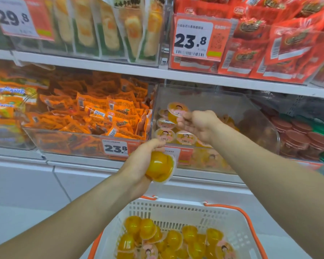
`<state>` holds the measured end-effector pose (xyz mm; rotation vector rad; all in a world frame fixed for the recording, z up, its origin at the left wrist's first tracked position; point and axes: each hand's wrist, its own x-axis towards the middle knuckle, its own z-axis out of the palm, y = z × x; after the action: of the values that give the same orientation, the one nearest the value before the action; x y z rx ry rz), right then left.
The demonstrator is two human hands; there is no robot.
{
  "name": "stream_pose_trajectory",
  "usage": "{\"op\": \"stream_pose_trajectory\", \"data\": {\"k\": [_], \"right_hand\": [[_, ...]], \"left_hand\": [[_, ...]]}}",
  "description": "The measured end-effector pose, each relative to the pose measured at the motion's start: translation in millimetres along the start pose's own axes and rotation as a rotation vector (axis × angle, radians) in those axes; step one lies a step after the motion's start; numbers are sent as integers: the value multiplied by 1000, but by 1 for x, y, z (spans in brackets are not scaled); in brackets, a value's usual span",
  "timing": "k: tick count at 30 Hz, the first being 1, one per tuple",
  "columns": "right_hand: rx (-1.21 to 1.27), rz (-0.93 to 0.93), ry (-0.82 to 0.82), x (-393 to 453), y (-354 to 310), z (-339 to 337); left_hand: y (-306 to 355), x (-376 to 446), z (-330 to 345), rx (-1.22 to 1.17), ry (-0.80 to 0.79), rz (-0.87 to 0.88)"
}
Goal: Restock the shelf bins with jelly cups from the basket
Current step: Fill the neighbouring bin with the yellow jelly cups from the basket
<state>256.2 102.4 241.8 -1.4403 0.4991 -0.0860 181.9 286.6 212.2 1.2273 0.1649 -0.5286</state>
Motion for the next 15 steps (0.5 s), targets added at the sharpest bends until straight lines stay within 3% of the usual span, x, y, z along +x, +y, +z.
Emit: {"op": "stream_pose_trajectory", "data": {"k": [4, 9, 15], "right_hand": [[-93, 73, 66, 67, 7, 29], [-201, -9, 166, 114, 4, 43], [-220, 8, 162, 124, 2, 49]], "left_hand": [[-1, 5, -11, -34, -3, 1], [3, 8, -23, -118, 1, 3], [2, 3, -20, -152, -72, 1]]}}
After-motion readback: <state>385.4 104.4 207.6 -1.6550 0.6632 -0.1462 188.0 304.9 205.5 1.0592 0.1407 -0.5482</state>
